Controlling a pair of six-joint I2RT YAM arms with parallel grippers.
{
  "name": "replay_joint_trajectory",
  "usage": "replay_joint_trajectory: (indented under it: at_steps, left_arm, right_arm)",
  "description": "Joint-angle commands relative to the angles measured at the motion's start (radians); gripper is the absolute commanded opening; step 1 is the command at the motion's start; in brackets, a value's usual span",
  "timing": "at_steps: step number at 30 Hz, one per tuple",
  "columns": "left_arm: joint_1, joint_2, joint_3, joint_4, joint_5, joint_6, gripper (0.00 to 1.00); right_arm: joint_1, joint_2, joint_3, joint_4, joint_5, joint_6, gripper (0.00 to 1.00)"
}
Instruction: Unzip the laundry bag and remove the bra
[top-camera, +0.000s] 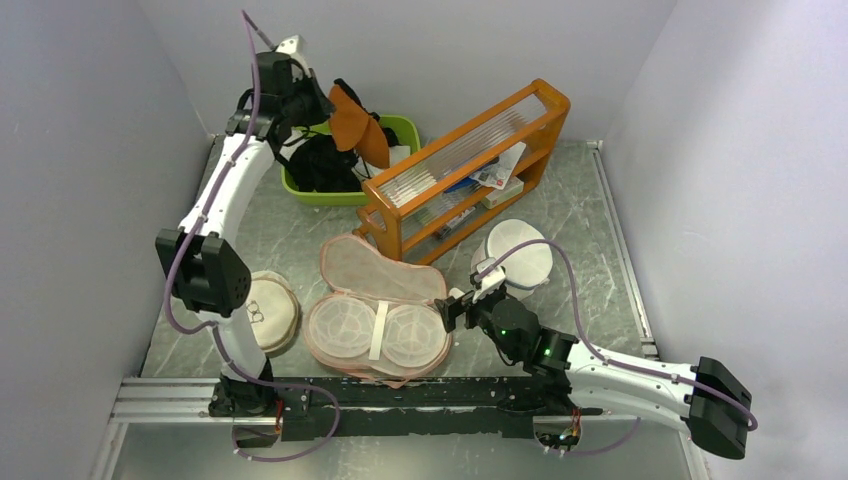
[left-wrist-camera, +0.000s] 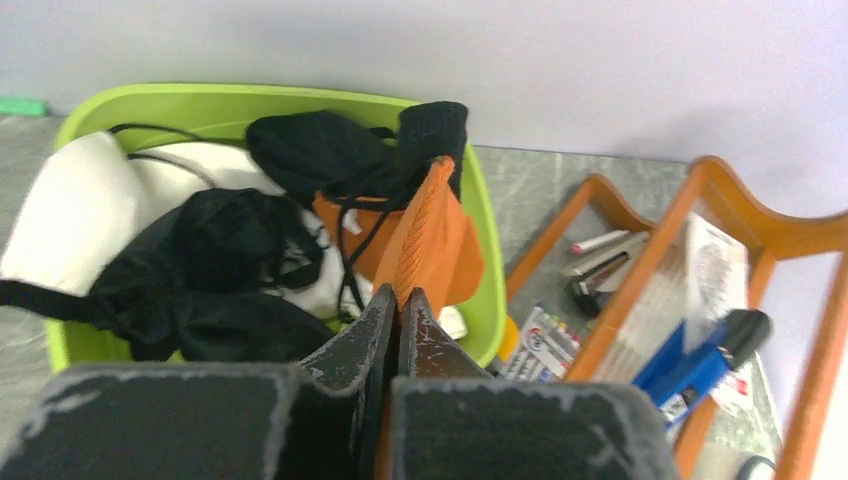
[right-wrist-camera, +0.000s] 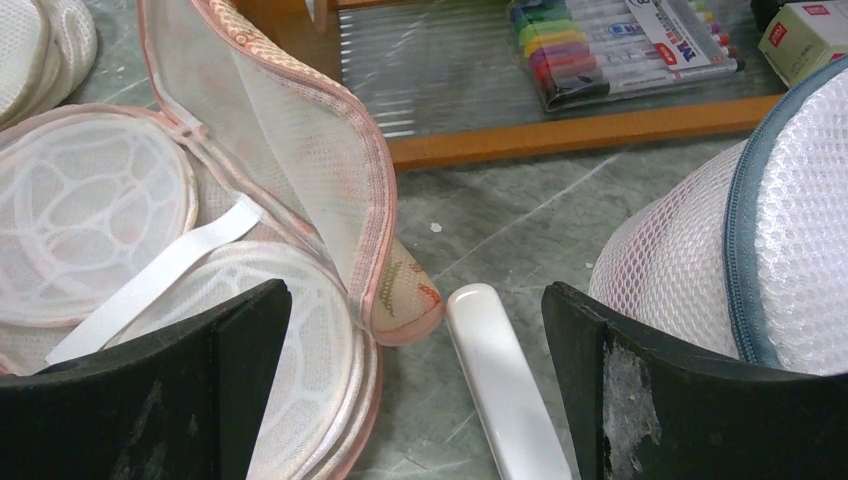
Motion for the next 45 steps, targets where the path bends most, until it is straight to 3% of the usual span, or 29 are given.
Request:
replay_joint_trajectory:
  at_steps: [1,14,19,25,28,30,39,45]
  left_arm:
    - [0.094,0.029,-0.053,0.051,0.061,-0.018,0.07]
    - [0.202,0.251,-0.138,0.069,0.117,0.054,0.07]
    - [0.204,0.284,-0.128,0.053,0.108,0.103,0.19]
    - [0.205,0.169,-0.191,0.114,0.129,0.108,0.53]
    - [0.206,0.092,-0.225,0.127,0.115,0.108,0.75]
    - [0.206,0.008,-0.259,0.135,0.078,0.104,0.83]
    - [0.133,-0.38,-0.462,0.314,-0.069,0.136,0.91]
    - [0.086,-0.413,-0.485,0.336,-0.092,0.182,0.9]
  right_arm:
    - [-0.005,-0.004,0.007,0.033,-0.005,-0.011,0.98]
    - [-0.004,0.004,0.009,0.037,-0.004,-0.01,0.98]
    - [-0.004,-0.013,0.001,0.036,-0.003,-0.011,0.98]
    - [-0.003,-0.016,-0.003,0.038,-0.004,-0.009,0.98]
    - [-0.003,-0.011,0.0,0.038,-0.005,-0.011,0.98]
    - [-0.004,-0.003,0.002,0.039,-0.006,-0.01,0.98]
    - [-0.008,0.07,0.074,-0.033,0.012,0.044,1.0]
    - [-0.008,0.135,0.164,-0.049,-0.073,0.056,1.0]
